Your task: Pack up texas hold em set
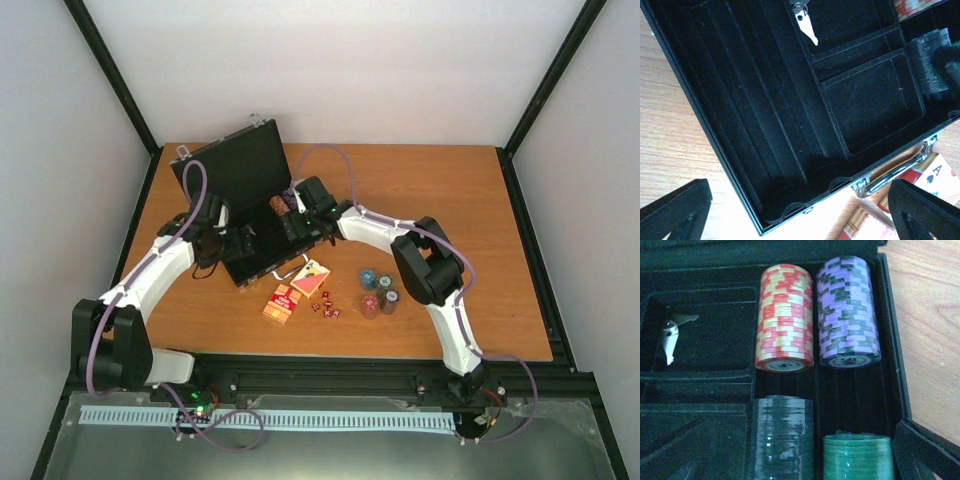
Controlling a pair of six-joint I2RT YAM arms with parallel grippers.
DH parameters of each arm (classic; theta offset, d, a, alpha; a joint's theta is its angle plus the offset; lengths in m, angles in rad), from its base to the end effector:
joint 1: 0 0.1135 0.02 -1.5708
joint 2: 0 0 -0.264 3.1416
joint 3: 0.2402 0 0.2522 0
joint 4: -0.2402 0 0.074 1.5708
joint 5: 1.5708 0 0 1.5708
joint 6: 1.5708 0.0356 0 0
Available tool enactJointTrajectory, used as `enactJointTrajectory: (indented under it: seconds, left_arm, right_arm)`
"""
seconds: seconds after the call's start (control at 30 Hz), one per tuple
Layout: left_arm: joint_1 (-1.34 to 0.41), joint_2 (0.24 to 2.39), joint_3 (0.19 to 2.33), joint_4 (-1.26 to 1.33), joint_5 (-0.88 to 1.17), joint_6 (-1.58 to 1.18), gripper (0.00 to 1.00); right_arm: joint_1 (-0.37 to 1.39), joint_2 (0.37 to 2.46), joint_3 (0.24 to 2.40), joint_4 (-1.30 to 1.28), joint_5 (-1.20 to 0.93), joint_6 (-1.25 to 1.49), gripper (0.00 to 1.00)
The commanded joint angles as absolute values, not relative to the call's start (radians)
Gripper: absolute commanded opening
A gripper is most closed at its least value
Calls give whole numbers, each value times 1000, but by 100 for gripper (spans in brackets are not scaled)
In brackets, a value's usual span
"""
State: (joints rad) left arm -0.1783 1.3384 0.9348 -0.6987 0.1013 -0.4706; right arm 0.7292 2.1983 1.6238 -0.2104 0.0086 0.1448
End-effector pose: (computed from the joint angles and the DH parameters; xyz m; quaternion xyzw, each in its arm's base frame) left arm 0.2527 -0.0492 0.2317 -0.1298 0.9628 -0.1206 0.2040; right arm 0.3662 0.3268 0.1670 -0.2645 0.8851 0.1585 0.3486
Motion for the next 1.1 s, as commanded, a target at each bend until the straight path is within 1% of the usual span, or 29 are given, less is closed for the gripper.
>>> enactJointTrajectory:
  seconds: [0.0, 0.13, 0.27, 0.43, 0.47, 0.57, 0.6, 0.83, 1.07]
  left_arm:
    - [-173, 1342, 956, -693, 100, -459, 100]
    - [-173, 1342, 955, -688, 94, -465, 100]
    - [-173, 1347, 951, -678, 99, -473, 100]
    - [-173, 1337, 944, -676, 96, -474, 100]
    - [-173, 1334, 942, -678, 94, -474, 100]
    - [-173, 1328, 939, -683, 95, -472, 100]
    - [-173, 1328, 940, -685, 95, -471, 100]
    - [-173, 1331, 951, -698, 92, -457, 100]
    - [-173, 1349, 964, -699, 94, -453, 100]
  right_arm:
    - [730, 2111, 1721, -356, 7, 123, 100]
    - [731, 2026, 1706, -459, 20, 130, 100]
    - [730, 1965, 1667, -619, 62, 114, 100]
    - [729, 1853, 1488, -774, 166, 124, 99]
    - [728, 1817, 1450, -793, 185, 132, 97]
    - [713, 1745, 1355, -841, 227, 168, 81]
    - [702, 1724, 1328, -851, 224, 180, 78]
    - [639, 1579, 1185, -857, 143, 225, 77]
    - [619, 1532, 1079, -863, 79, 231, 76]
